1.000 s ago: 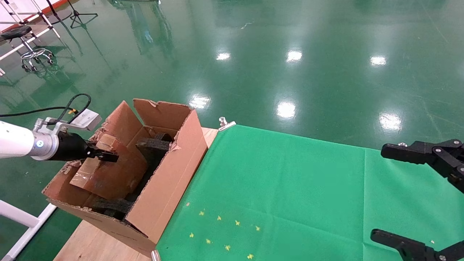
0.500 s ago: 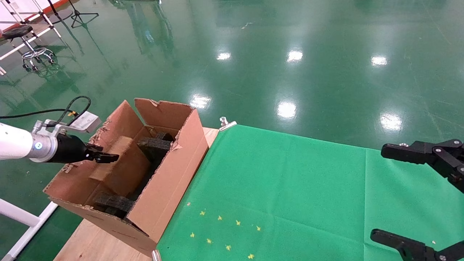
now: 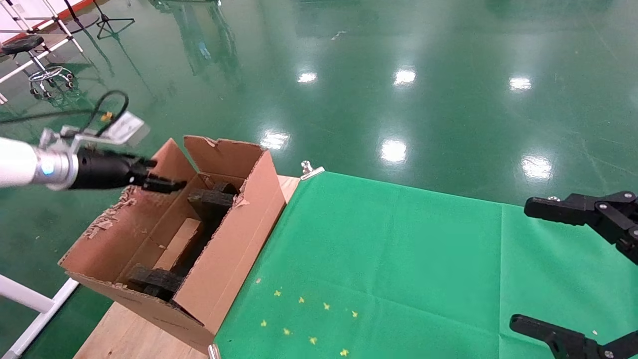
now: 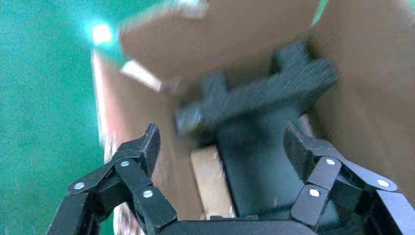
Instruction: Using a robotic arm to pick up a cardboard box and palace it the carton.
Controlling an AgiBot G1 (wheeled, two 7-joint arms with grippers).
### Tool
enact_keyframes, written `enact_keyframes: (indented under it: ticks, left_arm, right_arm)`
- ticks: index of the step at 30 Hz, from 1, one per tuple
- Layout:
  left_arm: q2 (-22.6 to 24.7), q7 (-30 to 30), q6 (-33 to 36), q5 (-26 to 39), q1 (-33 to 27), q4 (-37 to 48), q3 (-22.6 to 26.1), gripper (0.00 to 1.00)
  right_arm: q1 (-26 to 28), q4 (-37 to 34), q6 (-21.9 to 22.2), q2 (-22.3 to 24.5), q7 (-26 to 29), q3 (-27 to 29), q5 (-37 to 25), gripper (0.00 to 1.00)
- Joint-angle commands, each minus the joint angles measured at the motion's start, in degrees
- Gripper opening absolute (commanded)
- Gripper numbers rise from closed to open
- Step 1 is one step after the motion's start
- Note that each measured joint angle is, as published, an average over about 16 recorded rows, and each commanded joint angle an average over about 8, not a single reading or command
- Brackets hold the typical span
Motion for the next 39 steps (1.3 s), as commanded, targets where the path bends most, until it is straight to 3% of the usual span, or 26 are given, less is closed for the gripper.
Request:
enact_keyframes:
  ticks: [1,14,39]
  left_arm:
    - [-0.6,1.1,1.9,-1.3,-0.5,-2.6,-0.6,1.0]
    - [-0.9,1.5,3.3,-3.2,0.4,-5.5,-1.0,1.0]
    - [-1.2,5.7,11.3,-28.7,14.4,-24.2,-7.4,1.0]
  right_arm:
    - [0.0,0.0,0.0,0.0,0.0,0.0,0.0,1.0]
    - [0.0,0.0,0.0,0.0,0.0,0.0,0.0,1.0]
    - [0.0,0.0,0.0,0.0,0.0,-0.1,0.1,1.0]
